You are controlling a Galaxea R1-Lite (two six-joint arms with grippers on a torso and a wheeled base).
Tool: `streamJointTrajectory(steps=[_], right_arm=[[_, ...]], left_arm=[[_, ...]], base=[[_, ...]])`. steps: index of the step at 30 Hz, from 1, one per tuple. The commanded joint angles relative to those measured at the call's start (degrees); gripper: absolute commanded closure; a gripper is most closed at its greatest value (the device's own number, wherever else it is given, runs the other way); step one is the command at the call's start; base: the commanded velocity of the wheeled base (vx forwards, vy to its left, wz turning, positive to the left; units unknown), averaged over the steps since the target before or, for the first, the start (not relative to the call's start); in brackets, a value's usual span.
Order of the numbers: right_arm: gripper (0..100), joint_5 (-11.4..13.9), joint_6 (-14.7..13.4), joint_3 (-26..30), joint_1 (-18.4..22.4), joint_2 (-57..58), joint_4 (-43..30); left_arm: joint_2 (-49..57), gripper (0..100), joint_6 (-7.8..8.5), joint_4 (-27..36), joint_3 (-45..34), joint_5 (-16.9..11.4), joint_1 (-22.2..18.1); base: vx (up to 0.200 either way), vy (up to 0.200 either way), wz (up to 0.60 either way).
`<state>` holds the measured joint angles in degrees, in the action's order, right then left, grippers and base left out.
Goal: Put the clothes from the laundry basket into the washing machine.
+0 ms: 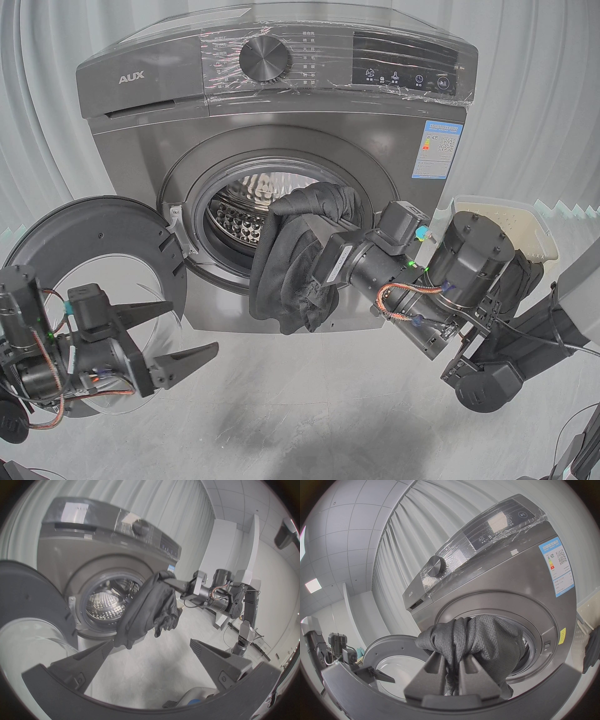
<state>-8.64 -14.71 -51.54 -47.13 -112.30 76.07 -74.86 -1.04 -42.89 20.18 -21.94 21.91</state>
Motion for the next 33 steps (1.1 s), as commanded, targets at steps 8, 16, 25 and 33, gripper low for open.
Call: streamJointTrajectory(steps=[8, 16, 25, 33], right_arm=[[100, -0.2, 0.1, -3.0, 0.0, -3.0, -0.1], [100, -0.3, 0.1, -3.4, -0.1, -3.5, 0.0], [100, -0.4, 0.1, -3.3, -0.8, -3.5, 0.5], [100, -0.5, 0.1, -3.3, -1.0, -3.5, 0.9]], left_arm=[[-19.5, 0, -0.28, -4.7, 6.7, 0.8, 3.1], [-25.6, 0, -0.11, -7.8, 7.9, 0.8, 3.1], [-33.0, 0, -0.37, -13.7, 9.6, 0.8, 3.0], [-37.2, 0, -0.46, -17.2, 11.3, 0.9, 3.0]], base=[[0.0, 0.0, 0.0], [0.0, 0.0, 0.0], [0.0, 0.0, 0.0], [0.0, 0.0, 0.0]])
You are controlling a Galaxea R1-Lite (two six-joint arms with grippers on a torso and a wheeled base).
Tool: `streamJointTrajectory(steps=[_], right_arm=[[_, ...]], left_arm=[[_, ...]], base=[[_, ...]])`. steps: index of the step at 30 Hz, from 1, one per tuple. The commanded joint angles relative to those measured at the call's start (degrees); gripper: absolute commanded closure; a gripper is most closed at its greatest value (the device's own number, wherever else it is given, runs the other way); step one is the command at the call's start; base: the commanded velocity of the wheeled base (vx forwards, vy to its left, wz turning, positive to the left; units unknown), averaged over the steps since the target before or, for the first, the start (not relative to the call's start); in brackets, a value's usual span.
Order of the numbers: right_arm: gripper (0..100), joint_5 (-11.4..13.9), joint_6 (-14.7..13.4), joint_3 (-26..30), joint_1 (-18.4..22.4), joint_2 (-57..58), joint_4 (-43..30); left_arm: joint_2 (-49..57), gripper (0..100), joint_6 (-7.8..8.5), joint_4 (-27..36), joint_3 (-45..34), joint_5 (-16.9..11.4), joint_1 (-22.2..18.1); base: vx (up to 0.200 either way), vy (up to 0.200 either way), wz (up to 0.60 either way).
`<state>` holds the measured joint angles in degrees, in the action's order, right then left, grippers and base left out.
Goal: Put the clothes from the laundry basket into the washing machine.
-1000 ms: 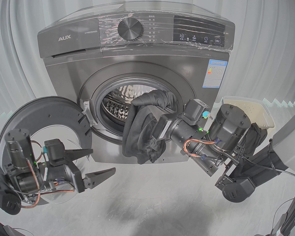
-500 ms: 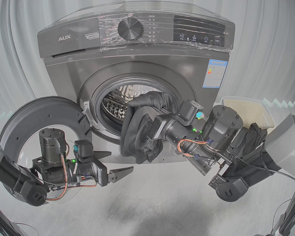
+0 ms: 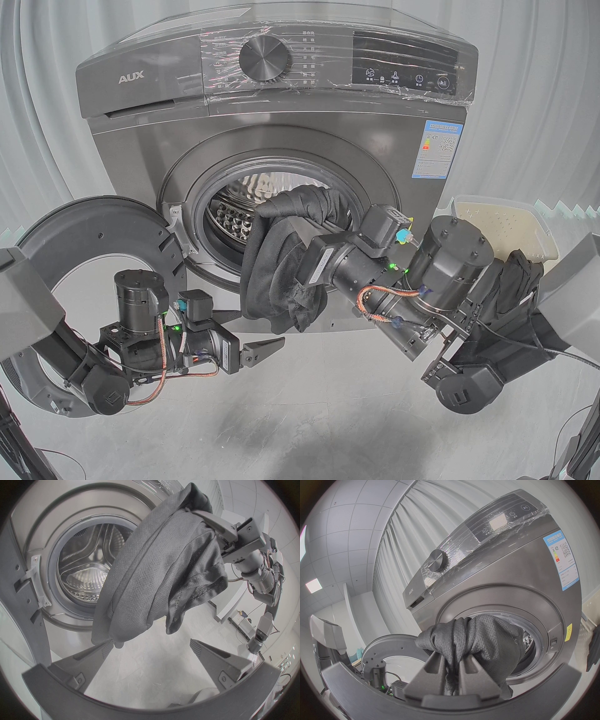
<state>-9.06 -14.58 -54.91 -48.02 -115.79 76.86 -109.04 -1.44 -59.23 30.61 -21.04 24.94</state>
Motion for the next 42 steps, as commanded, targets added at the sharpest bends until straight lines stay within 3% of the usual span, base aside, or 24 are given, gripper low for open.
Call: streamJointTrajectory(steps=[1, 15, 22, 34, 42], right_arm=[[100, -0.1, 0.0, 0.2, -0.1, 0.0, 0.1], [100, -0.2, 0.0, 0.5, -0.7, 0.1, 0.5], [100, -0.2, 0.0, 0.5, -0.7, 0.1, 0.5], [100, -0.2, 0.0, 0.7, -0.7, -0.1, 1.1], [100, -0.2, 0.0, 0.7, -0.8, -0.1, 1.3]], left_arm=[[-3.5, 0, -0.06, -1.4, 1.1, 0.0, -0.1], [-8.7, 0, -0.85, -8.4, 2.7, 0.2, -0.4], [-12.0, 0, -1.02, -14.2, 3.8, 2.3, -0.1], [-13.9, 0, -0.85, -16.4, 5.2, 5.6, -0.4], [-14.2, 0, -1.11, -18.1, 6.9, 5.7, 0.0]], base=[[0.0, 0.0, 0.0], [0.0, 0.0, 0.0], [0.0, 0.0, 0.0], [0.0, 0.0, 0.0], [0.0, 0.0, 0.0]])
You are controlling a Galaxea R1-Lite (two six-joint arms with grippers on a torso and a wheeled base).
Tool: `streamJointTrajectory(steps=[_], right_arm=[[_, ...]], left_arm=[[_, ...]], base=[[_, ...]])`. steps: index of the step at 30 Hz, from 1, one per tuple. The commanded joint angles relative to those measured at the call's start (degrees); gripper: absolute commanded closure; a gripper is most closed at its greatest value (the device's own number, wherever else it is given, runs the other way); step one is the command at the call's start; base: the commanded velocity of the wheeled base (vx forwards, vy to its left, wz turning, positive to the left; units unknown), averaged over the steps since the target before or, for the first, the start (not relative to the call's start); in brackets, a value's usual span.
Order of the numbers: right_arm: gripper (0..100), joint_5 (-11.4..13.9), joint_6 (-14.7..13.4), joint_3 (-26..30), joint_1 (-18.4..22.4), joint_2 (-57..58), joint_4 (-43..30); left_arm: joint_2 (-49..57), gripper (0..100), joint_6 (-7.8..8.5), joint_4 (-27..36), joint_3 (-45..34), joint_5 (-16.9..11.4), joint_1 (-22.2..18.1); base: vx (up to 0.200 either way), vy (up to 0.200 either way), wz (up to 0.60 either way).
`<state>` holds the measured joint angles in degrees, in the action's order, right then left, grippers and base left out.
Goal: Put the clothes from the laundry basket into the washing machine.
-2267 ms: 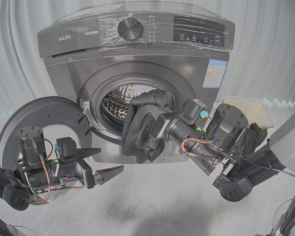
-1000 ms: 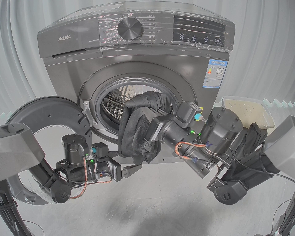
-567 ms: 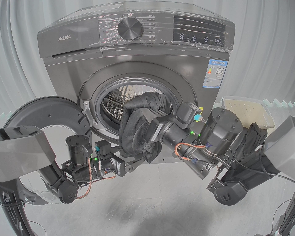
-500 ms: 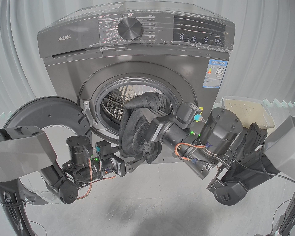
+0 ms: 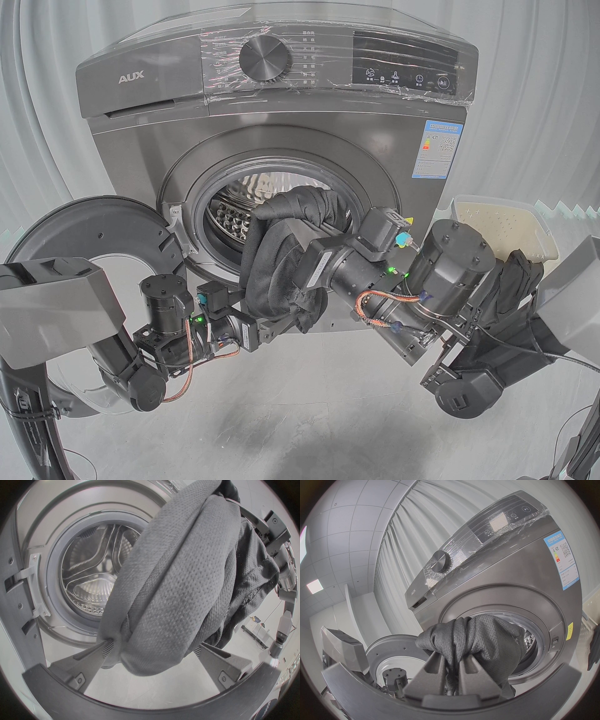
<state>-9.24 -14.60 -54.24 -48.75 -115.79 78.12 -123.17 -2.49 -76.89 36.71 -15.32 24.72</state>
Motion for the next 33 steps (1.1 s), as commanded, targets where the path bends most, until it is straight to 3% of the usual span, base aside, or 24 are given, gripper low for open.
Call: streamJointTrajectory(steps=[1, 4, 5, 16, 19, 26, 27, 33], right_arm=[[100, 0.0, 0.0, 0.0, 0.0, -0.1, 0.0], [100, 0.0, 0.0, 0.0, 0.0, -0.1, 0.0], [100, 0.0, 0.0, 0.0, 0.0, -0.1, 0.0], [100, 0.0, 0.2, -0.2, 0.9, -1.9, 0.5], [100, 0.0, 0.2, -0.1, 1.3, -2.2, 0.7], [100, 0.0, 0.3, 0.9, 1.8, -4.1, 1.7], [0, 0.0, 0.3, 1.1, 1.9, -4.3, 1.8], [0, 0.1, 1.2, 4.4, 2.3, -4.8, 2.6]], left_arm=[[0.0, 0, -0.06, -0.9, 0.9, 0.0, 0.3], [-0.2, 0, -0.15, -2.1, 1.0, -0.1, 0.7], [-0.5, 100, -0.15, -2.6, 1.0, 0.0, 0.8], [0.2, 100, 0.2, -11.7, -6.7, 0.1, 2.9], [3.2, 100, 0.82, -12.1, -11.5, -0.2, 3.4], [10.1, 100, 0.2, -12.1, -16.7, -0.8, 3.5], [10.5, 100, 0.2, -12.1, -16.4, -0.9, 3.4], [13.1, 100, -0.06, -12.1, -15.0, -0.9, 3.1]], base=[[0.0, 0.0, 0.0], [0.0, 0.0, 0.0], [0.0, 0.0, 0.0], [0.0, 0.0, 0.0], [0.0, 0.0, 0.0], [0.0, 0.0, 0.0], [0.0, 0.0, 0.0], [0.0, 0.0, 0.0]])
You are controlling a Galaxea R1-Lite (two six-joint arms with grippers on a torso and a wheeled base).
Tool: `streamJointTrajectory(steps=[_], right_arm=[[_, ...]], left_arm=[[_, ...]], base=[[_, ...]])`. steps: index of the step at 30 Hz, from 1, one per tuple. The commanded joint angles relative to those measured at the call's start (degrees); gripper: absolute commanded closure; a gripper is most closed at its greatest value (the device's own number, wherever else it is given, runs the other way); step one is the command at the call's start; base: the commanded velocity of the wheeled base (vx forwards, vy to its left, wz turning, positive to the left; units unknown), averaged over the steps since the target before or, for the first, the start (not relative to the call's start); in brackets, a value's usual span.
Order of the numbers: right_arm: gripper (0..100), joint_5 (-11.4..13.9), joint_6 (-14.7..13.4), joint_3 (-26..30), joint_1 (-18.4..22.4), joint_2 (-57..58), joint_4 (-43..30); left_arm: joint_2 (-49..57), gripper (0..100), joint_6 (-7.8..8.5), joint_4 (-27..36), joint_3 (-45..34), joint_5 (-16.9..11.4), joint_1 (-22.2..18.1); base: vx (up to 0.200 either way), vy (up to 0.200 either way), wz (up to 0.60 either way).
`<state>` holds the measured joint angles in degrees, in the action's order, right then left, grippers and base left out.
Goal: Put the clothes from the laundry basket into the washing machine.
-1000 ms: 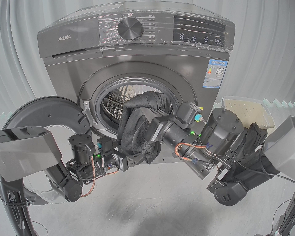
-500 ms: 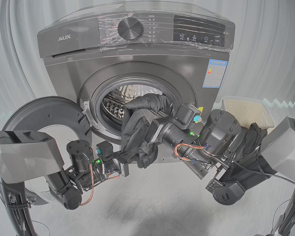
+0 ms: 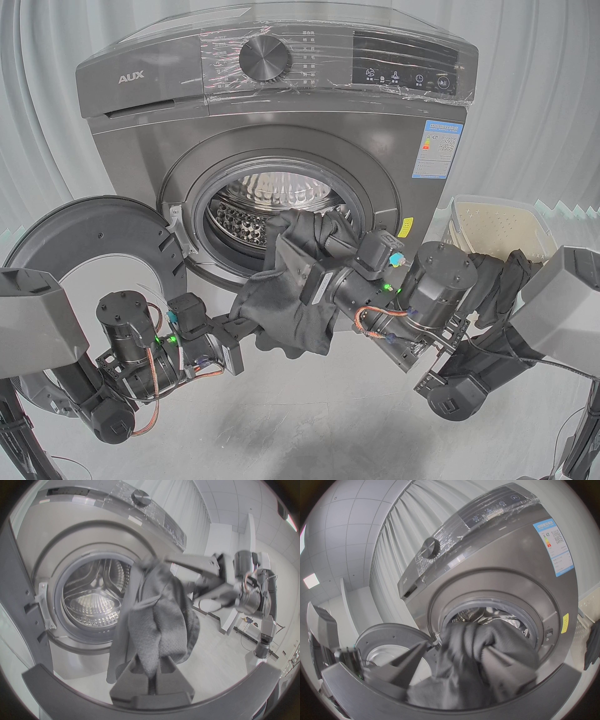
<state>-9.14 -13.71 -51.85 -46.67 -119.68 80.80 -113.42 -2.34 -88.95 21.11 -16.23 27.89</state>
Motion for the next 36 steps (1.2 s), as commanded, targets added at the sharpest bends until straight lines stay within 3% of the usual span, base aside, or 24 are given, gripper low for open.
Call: streamJointTrajectory(steps=[1, 15, 33, 36], right_arm=[[0, 0.0, 0.4, 3.1, 0.3, -0.9, -0.3], [0, 0.4, 3.3, 11.8, 1.0, -1.7, -0.5], [0, 0.9, 4.7, 12.6, 0.4, -2.7, -0.4], [0, 1.0, 4.8, 12.6, 0.1, -3.5, -0.2]], left_arm=[[3.6, 100, -0.3, 0.0, 1.2, 0.0, -0.1], [4.6, 100, -2.67, 0.0, 4.4, 0.7, -0.1], [4.6, 100, -2.84, 0.0, 5.3, 1.1, -0.3], [4.4, 100, -3.28, 0.0, 6.0, 2.3, -0.3]], base=[[0.0, 0.0, 0.0], [0.0, 0.0, 0.0], [0.0, 0.0, 0.0], [0.0, 0.0, 0.0]])
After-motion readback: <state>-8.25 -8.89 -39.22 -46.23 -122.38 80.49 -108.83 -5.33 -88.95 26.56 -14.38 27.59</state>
